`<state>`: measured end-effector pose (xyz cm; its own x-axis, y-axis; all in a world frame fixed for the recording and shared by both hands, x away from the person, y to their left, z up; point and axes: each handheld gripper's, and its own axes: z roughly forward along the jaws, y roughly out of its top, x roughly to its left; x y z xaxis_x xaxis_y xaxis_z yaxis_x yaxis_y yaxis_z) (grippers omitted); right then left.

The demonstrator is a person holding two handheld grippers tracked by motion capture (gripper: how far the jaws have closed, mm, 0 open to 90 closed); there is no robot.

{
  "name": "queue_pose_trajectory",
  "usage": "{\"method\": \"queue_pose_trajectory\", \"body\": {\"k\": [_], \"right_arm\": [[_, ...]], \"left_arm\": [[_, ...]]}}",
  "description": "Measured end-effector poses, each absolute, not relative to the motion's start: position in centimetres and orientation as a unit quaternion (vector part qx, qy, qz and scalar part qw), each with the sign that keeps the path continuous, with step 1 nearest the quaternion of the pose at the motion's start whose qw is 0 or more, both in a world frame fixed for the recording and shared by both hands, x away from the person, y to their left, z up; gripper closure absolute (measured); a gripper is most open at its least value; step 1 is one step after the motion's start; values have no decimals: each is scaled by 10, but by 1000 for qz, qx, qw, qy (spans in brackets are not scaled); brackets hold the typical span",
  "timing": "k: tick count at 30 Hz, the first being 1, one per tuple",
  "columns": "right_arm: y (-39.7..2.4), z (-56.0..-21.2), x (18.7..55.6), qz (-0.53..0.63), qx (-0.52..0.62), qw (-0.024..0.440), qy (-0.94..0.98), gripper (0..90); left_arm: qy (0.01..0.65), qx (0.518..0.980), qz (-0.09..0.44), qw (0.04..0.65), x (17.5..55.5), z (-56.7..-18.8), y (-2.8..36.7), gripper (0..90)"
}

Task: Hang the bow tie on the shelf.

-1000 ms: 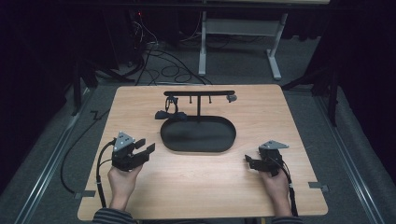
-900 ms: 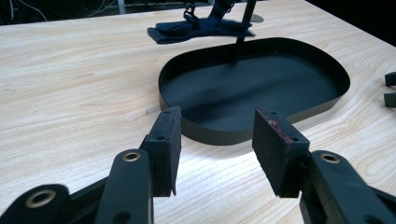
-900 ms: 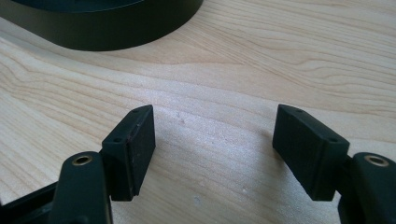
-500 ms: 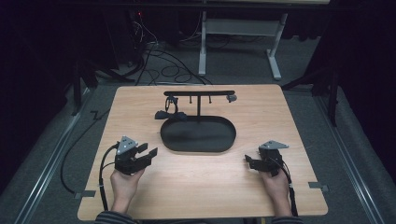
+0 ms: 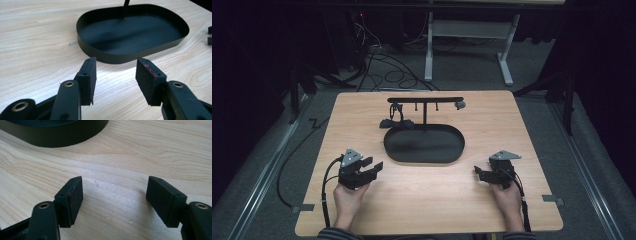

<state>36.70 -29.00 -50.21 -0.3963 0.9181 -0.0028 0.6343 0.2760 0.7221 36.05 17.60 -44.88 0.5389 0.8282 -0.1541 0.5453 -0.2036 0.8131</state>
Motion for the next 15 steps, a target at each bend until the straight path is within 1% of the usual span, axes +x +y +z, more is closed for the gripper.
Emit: {"method": "queue_pose_trajectory", "body": {"k": [15], "right_arm": [[-290,-502,367,328,505,216,769,313]], "left_arm": [[456,764,148,433,363,-461,168,510]]}}
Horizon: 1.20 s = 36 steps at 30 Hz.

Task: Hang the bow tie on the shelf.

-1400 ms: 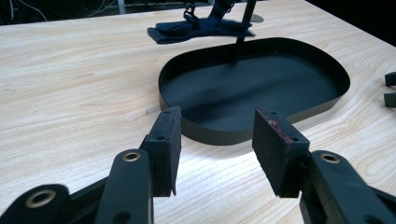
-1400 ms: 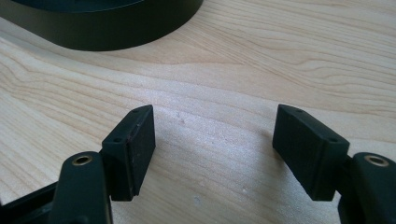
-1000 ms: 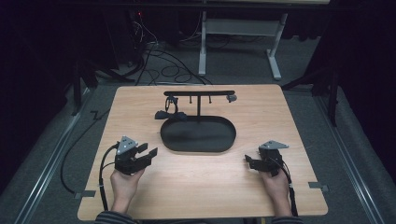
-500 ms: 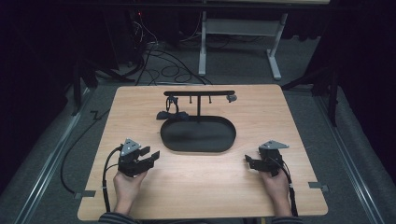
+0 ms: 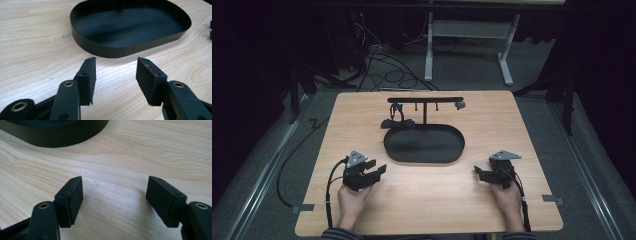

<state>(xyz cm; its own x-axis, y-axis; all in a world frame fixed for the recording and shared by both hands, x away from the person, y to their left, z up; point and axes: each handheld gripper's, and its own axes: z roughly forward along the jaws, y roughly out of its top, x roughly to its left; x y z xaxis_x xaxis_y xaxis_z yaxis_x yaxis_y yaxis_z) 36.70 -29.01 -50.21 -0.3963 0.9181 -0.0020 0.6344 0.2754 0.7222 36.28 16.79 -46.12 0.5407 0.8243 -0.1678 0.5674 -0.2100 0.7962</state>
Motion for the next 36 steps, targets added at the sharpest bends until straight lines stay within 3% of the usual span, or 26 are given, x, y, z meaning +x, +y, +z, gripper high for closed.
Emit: {"method": "queue_pose_trajectory", "body": {"k": [36], "right_arm": [[-290,-502,367,328,505,217,769,313]], "left_arm": [[466,769,149,412,373,-490,156,507]]}}
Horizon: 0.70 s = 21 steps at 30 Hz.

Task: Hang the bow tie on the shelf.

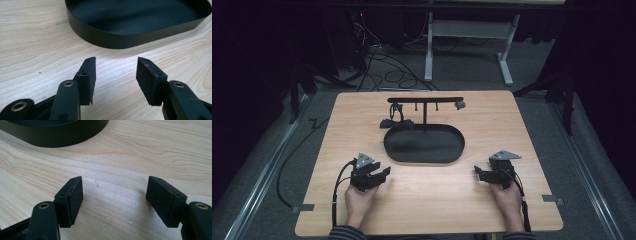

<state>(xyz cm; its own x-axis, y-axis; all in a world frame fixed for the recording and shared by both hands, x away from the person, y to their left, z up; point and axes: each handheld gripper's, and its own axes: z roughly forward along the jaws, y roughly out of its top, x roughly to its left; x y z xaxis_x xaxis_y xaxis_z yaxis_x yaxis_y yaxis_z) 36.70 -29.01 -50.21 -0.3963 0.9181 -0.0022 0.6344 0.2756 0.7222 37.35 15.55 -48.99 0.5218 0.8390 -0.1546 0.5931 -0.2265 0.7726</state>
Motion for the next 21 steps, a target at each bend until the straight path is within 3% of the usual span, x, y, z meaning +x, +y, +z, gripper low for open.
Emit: {"method": "queue_pose_trajectory", "body": {"k": [21], "right_arm": [[-290,-502,367,327,505,216,769,312]], "left_arm": [[463,775,162,398,377,-499,149,499]]}}
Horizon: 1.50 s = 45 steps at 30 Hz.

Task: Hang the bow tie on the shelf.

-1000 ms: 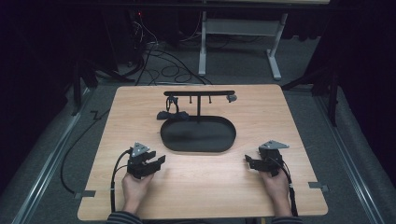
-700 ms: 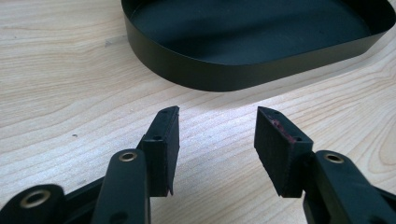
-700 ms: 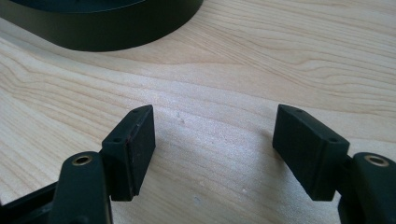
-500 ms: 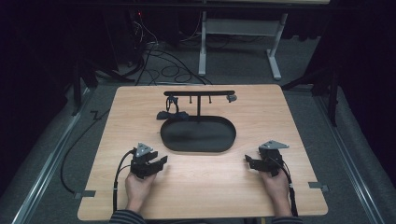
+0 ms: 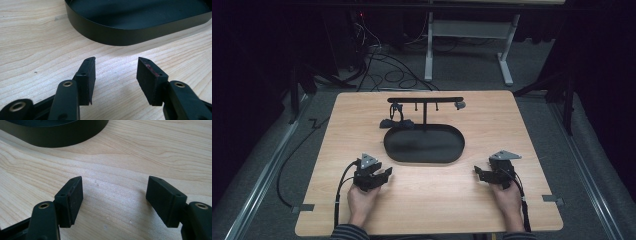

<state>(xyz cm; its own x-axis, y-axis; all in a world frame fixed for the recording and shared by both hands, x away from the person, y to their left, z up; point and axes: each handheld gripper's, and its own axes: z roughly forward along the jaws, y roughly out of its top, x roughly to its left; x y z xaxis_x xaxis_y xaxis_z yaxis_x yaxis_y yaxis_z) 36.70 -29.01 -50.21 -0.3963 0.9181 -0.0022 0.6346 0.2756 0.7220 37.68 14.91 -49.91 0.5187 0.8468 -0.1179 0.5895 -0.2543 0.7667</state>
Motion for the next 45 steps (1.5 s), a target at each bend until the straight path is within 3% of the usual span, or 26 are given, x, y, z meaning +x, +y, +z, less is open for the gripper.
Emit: {"method": "queue_pose_trajectory", "body": {"k": [26,45], "right_arm": [[-290,-502,367,328,506,216,768,312],[-290,-502,367,327,506,217,768,312]], "left_arm": [[459,782,178,382,377,-506,143,481],[454,789,198,363,375,-507,137,396]]}}
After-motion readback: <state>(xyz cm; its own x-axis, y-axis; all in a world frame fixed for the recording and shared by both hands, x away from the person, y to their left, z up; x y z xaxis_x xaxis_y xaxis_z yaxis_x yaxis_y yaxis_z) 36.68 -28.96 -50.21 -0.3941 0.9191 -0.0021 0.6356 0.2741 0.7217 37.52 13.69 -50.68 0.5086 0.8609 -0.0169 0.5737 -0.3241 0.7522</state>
